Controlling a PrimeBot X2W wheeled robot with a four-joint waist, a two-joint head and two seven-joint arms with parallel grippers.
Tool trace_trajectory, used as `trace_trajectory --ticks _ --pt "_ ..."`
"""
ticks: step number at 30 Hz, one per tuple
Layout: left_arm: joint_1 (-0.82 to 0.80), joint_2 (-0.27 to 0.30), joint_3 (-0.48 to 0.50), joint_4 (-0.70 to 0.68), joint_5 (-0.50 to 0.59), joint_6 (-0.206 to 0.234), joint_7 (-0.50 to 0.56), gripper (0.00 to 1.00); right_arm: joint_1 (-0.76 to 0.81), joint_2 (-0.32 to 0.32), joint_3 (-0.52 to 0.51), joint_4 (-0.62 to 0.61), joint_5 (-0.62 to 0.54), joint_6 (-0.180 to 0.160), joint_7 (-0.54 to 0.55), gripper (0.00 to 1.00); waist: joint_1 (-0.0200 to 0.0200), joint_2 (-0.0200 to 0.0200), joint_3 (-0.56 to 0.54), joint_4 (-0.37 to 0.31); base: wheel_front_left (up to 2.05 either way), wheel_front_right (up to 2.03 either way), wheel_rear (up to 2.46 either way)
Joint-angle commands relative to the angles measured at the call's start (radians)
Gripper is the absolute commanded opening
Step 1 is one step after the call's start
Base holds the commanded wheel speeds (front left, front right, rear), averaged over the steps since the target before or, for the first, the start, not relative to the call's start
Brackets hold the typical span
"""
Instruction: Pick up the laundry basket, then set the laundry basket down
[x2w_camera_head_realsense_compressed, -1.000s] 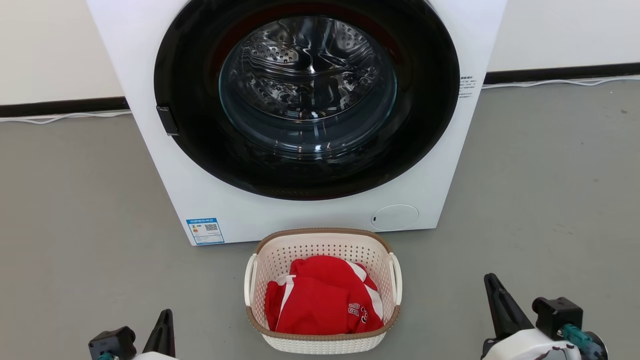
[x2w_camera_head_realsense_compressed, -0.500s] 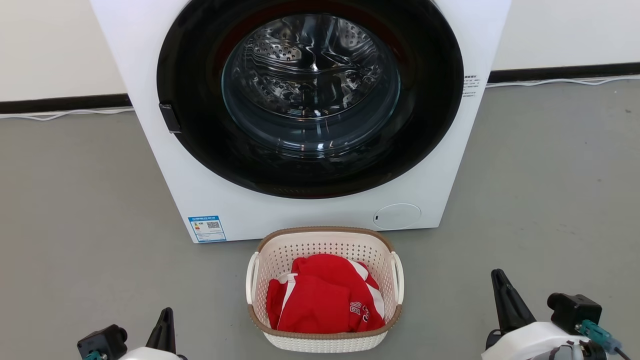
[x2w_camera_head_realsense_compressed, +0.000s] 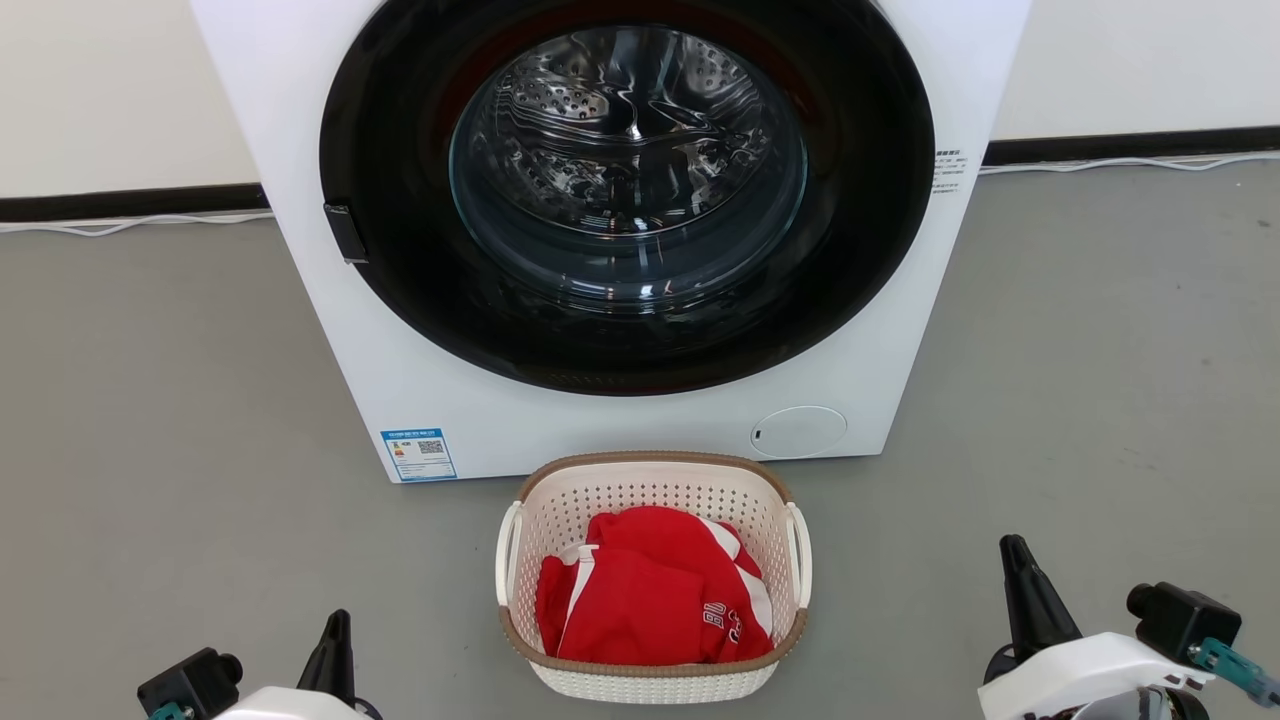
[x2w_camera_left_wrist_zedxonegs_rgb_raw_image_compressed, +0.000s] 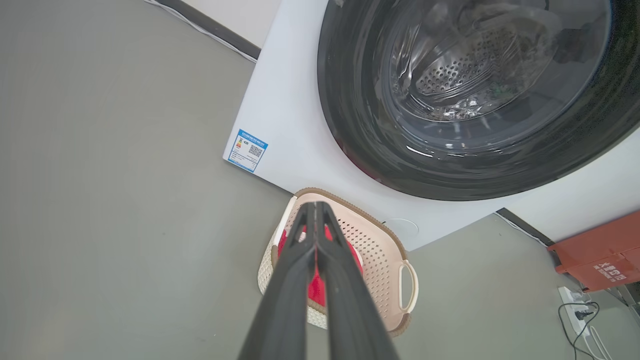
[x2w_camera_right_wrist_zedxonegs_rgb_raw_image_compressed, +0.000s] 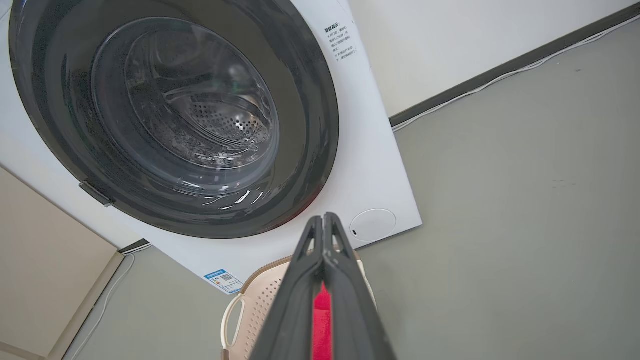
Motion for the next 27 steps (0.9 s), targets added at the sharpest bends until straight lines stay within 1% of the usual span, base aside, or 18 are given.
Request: trace_trajectory --ticks 1,24,27 --pt "-0.049 0.009 0.021 -0.032 -0.026 -0.01 0.004 0.0 -0.036 -0.004 0.001 -0.036 0.032 0.002 0.01 0.0 -0.0001 -0.0001 0.0 0.001 0.0 0.0 0.0" --pt "-0.063 -0.019 0.07 -0.067 -0.252 -0.049 0.075 0.0 -0.038 0.003 -0.023 -0.074 0.328 0.003 0.08 0.0 -0.0001 -0.0001 0.005 0.012 0.0 0.0 0.0" --pt "-0.064 -0.021 0.074 -0.07 -0.271 -0.052 0.081 0.0 -0.039 0.004 -0.025 -0.077 0.353 0.004 0.085 0.0 -0.0001 -0.0001 0.005 0.013 0.0 0.0 0.0"
